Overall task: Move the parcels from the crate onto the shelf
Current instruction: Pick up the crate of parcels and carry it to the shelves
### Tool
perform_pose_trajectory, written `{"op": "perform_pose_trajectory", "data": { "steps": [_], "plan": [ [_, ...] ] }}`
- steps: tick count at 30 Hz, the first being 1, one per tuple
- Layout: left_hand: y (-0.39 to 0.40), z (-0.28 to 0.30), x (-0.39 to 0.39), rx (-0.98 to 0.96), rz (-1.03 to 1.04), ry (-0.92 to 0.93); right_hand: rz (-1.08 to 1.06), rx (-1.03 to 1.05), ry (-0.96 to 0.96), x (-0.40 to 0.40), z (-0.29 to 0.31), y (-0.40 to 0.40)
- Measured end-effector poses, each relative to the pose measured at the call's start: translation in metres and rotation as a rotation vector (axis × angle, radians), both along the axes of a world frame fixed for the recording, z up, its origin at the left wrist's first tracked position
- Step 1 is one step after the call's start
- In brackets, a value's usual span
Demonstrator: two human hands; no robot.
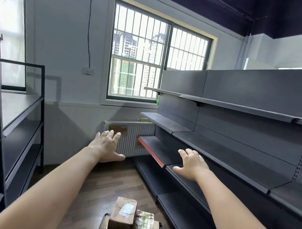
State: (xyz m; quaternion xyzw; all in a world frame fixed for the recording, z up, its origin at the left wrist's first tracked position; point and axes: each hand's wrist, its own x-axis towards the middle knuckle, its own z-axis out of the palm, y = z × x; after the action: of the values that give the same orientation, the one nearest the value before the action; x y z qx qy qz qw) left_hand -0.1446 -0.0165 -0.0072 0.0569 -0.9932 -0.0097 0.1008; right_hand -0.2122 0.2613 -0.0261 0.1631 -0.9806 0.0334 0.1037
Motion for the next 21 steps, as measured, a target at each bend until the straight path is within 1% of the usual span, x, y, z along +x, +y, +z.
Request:
{"op": "perform_pose_trajectory", "data": {
  "steps": [11,21],
  "plan": [
    [-0.001,0.013,-0.104,-0.025,0.004,0.02,0.055,-0.009,0.033,-0.111,0.018,-0.018],
    [-0.036,0.01,-0.195,-0.032,-0.01,0.014,0.067,-0.041,0.044,-0.196,0.016,-0.056]
  ]
}}
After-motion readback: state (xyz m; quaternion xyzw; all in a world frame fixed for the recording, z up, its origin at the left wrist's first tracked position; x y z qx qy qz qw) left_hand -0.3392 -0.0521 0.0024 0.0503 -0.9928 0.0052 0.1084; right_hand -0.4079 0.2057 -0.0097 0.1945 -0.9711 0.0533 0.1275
